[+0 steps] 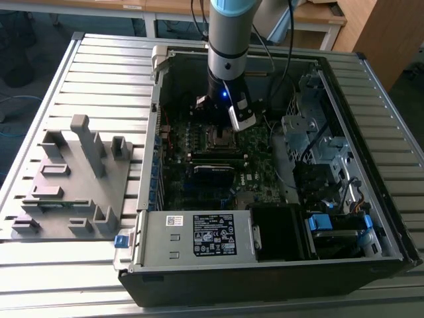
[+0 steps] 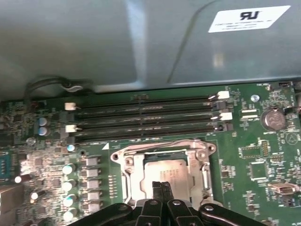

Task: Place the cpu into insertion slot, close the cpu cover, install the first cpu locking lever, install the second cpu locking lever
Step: 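Install the second cpu locking lever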

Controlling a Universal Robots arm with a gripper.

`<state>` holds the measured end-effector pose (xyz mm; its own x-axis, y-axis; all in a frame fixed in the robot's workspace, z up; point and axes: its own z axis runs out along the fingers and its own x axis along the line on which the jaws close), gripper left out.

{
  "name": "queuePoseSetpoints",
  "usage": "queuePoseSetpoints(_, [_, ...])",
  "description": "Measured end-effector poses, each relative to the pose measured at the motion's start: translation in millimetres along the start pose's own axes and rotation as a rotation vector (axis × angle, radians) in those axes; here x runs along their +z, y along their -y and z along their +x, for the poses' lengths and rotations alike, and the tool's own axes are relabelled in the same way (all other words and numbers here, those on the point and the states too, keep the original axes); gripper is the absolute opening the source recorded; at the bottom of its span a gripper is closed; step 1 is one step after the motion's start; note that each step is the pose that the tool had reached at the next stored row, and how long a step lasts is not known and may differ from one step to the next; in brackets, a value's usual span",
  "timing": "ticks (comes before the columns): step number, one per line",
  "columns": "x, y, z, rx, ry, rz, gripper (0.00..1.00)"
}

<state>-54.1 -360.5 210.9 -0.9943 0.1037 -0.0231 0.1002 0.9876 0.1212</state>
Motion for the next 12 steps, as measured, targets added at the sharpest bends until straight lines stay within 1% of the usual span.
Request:
queuePoseSetpoints(4, [0.6, -2.8, -5.5, -0.001, 0.0015, 0.0147, 0.1])
queuePoseSetpoints(6, [0.8, -3.9, -6.9, -0.001, 0.0022, 0.0224, 0.1])
queuePoseSetpoints(7, [0.9, -4.4, -6.9, -0.001, 0.0025, 0.0244, 0.1])
queuePoseSetpoints(12, [1.0, -4.9, -6.9, -0.001, 0.0025, 0.0248, 0.1])
